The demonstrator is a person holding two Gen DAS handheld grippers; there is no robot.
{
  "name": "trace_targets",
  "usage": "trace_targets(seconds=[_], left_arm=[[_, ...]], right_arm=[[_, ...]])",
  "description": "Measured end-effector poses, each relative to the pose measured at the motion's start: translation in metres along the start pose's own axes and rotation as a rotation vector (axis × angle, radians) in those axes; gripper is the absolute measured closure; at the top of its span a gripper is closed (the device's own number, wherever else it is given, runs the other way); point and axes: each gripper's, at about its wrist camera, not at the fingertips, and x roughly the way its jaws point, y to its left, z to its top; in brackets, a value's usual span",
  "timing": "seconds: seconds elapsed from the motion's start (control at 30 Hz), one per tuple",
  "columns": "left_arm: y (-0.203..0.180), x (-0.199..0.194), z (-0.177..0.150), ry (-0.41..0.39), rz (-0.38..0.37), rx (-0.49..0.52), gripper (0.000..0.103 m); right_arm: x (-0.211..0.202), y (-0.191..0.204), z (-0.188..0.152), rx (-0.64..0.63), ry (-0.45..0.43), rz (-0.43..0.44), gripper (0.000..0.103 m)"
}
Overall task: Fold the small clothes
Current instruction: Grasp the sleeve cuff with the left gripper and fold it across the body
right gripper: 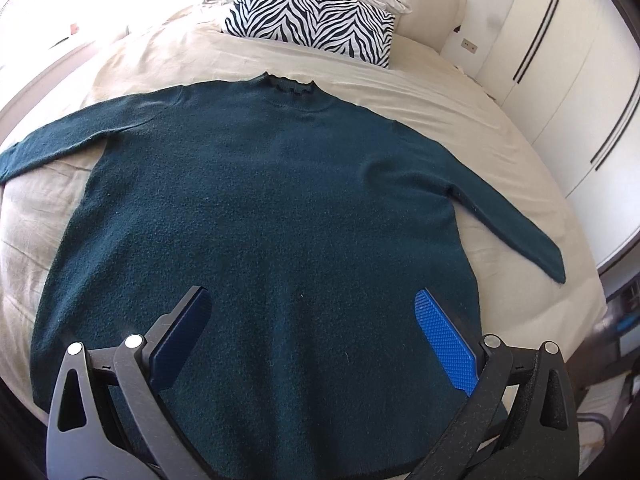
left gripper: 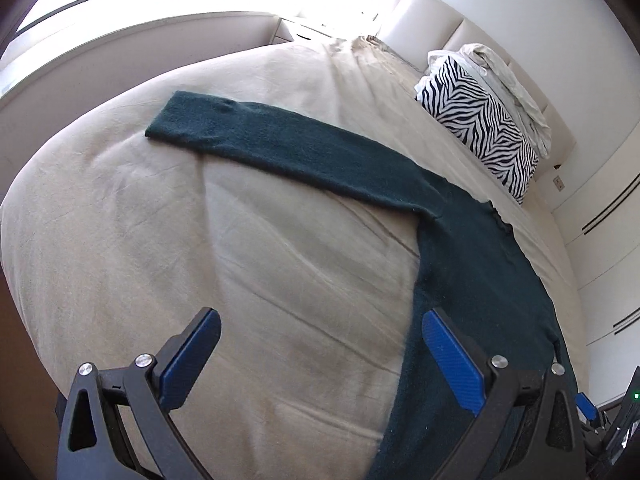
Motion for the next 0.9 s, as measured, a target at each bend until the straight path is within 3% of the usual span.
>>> trace_targets(seconds=[0.07, 0.17, 0.3, 0.4, 0.57, 0.63, 0.73, 0.8, 0.87, 0.9], left_arm=[[0.016, 0.008, 0.017, -0.008, -0.006, -0.067, 0.0], [0.046, 0.026, 0.038, -0.009, -0.111, -0.235, 0.002], [0.076, 0.058, 0.056, 0.0, -0.236, -0.455, 0.011], [0.092, 0.081, 0.065, 0.006, -0.273, -0.587, 0.014], [0.123, 0.097, 0.084, -0.078, -0.296, -0.769, 0.015], [0.127, 0.101, 0.095, -0.113, -0.282, -0.793, 0.016], [0.141, 0.114, 0.113, -0.137, -0.258, -0.829, 0.029], [0.145, 0.122, 0.124, -0.14, -0.235, -0.827, 0.044], [0.143, 0.131, 0.135, -0.111, -0.216, -0.797, 0.076], [0.139, 0.133, 0.139, -0.095, -0.207, -0.775, 0.082]], right_arm=[[0.001, 0.009, 0.01, -0.015, -0.006, 0.02, 0.0], [0.004, 0.023, 0.025, -0.029, -0.019, 0.054, 0.0], [0.015, 0.031, 0.047, 0.061, 0.01, 0.275, 0.0], [0.021, 0.034, 0.06, 0.134, 0.016, 0.399, 0.0], [0.029, 0.036, 0.069, 0.194, -0.013, 0.478, 0.0], [0.034, 0.034, 0.07, 0.218, -0.013, 0.502, 0.0], [0.043, 0.029, 0.068, 0.248, -0.017, 0.525, 0.006], [0.048, 0.024, 0.067, 0.264, -0.016, 0.541, 0.012], [0.052, 0.019, 0.066, 0.271, -0.018, 0.543, 0.022], [0.053, 0.016, 0.065, 0.273, -0.02, 0.542, 0.024]])
